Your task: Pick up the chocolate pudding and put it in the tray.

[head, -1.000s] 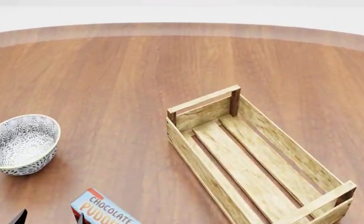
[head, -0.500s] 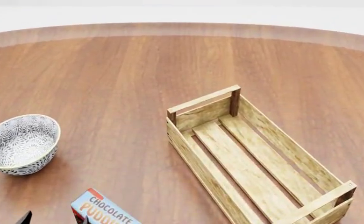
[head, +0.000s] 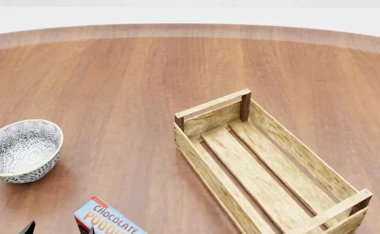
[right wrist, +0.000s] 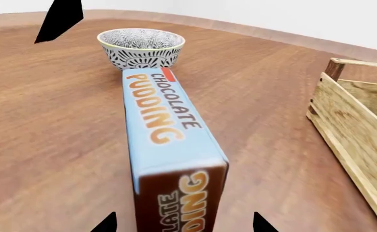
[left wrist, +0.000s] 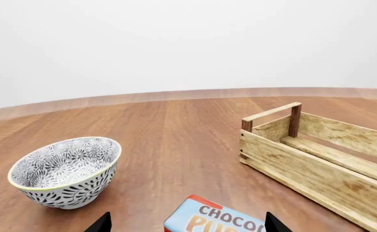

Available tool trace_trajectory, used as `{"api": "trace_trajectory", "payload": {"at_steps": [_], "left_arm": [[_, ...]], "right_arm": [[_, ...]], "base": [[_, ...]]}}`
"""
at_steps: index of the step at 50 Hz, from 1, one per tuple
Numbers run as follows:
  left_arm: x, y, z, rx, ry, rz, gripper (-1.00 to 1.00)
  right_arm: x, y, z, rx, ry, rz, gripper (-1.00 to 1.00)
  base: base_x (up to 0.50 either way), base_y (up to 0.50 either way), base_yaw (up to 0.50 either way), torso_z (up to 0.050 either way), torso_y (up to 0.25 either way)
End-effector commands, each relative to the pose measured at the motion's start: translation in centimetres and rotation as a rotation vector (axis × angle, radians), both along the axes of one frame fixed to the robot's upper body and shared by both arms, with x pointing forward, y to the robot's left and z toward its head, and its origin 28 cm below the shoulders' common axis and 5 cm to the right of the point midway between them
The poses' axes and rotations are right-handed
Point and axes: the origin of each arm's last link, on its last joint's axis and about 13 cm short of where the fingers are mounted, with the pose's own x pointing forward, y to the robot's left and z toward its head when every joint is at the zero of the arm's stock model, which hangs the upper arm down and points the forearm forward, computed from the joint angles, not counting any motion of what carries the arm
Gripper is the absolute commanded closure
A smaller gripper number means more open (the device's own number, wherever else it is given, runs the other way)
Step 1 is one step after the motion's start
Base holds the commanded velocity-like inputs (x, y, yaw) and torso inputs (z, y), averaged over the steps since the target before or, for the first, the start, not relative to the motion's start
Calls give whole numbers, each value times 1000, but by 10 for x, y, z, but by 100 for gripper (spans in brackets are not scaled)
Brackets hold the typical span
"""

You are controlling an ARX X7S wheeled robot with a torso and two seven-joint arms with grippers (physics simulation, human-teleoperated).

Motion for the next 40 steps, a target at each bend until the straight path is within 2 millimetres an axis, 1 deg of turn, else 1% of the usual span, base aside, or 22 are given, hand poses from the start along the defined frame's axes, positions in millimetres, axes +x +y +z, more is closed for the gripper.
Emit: {"api": "trace_trajectory", "payload": {"at_steps": [1, 16, 40], "left_arm": [[0, 0, -1, 2, 0, 0, -100], [0, 0, 0, 2, 1, -1, -100], [0, -1, -1, 4, 1, -3, -100]], "right_arm": [[3, 2, -1, -6, 3, 3, -100], [11, 4, 0, -25, 6, 12, -100], [14, 7, 2, -36, 13, 22, -100]], "base": [[0, 0, 0, 0, 0], [0, 0, 0, 0, 0], [0, 0, 0, 0, 0]]}}
